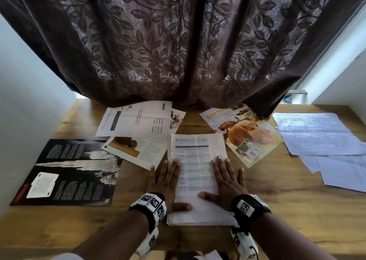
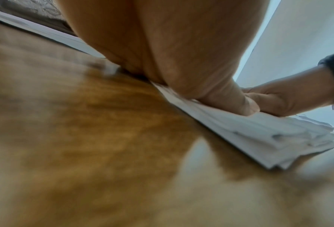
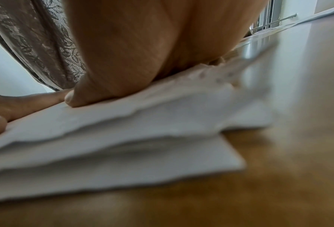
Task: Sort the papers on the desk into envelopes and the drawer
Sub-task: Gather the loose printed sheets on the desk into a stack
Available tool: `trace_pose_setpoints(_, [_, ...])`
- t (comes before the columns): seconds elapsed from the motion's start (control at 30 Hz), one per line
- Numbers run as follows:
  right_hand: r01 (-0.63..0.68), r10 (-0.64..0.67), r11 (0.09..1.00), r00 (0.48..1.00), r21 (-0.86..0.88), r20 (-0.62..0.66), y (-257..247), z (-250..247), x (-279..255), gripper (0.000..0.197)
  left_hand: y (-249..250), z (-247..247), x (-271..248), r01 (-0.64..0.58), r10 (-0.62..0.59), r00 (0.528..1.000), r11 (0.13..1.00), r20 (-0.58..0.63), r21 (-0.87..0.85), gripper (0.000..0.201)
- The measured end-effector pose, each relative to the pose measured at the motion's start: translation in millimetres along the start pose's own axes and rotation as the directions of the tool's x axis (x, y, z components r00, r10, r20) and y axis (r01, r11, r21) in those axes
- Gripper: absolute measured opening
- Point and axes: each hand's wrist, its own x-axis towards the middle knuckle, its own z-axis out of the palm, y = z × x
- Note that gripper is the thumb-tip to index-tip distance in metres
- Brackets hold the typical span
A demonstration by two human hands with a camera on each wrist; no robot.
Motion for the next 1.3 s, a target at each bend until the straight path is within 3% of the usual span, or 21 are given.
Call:
trace_pose_setpoints(0.27, [-0.005,0.005,1.000,1.000,-0.008,-0.006,-1.0,-2.0,-1.9,0.122,-1.2,3.5,0.6,-0.008,0.008,1.000,0.999,-0.013,-0.048,0.141])
trace_pose_setpoints(0.4, [-0.070,0.071,0.997,0.997,0.030,-0.039,2.0,-2.6,-10.2,0.128,-0.4,4.9,3.6,-0.013,0.012,1.000,0.998,-0.020,-0.069,0.142])
trace_pose_setpoints(0.63, [-0.013,0.015,0.992,1.000,0.127,-0.019,28.1,-15.6,-21.9,0.129,6.8,-9.8,-0.2,0.082,-0.082,0.997,0.996,0.010,-0.020,0.148])
trace_pose_setpoints(0.7, [-0.005,0.016,0.968,0.999,0.250,-0.041,43.7,-24.9,-26.4,0.111,13.8,-21.9,1.1,0.115,-0.114,0.993,0.993,0.014,-0.010,0.150])
trace_pose_setpoints(0.77, [-0.018,0.064,0.935,0.991,0.355,-0.118,65.0,-34.2,-32.8,0.077,23.0,-36.7,6.1,0.133,-0.134,0.991,0.991,-0.024,-0.030,0.150])
trace_pose_setpoints(0.87, [-0.098,0.260,0.868,0.925,0.487,-0.277,110.3,-54.8,-43.1,0.043,43.2,-59.0,22.1,0.104,-0.109,0.983,0.994,-0.146,-0.044,0.142])
trace_pose_setpoints(1.1, [-0.251,0.405,0.874,0.849,0.416,-0.339,228.9,-108.2,-17.4,0.062,113.2,-78.6,73.3,-0.072,0.030,0.941,0.991,-0.336,-0.114,0.123])
trace_pose_setpoints(1.23, [-0.323,0.377,0.921,0.882,0.220,-0.282,269.1,-114.3,19.0,0.089,147.5,-74.3,97.0,-0.105,0.062,0.925,0.990,-0.376,-0.094,0.098])
trace_pose_setpoints(1.3, [-0.349,0.371,0.928,0.895,0.129,-0.247,272.6,-116.8,28.6,0.079,157.5,-75.7,102.9,-0.077,0.043,0.938,0.994,-0.344,-0.084,0.098])
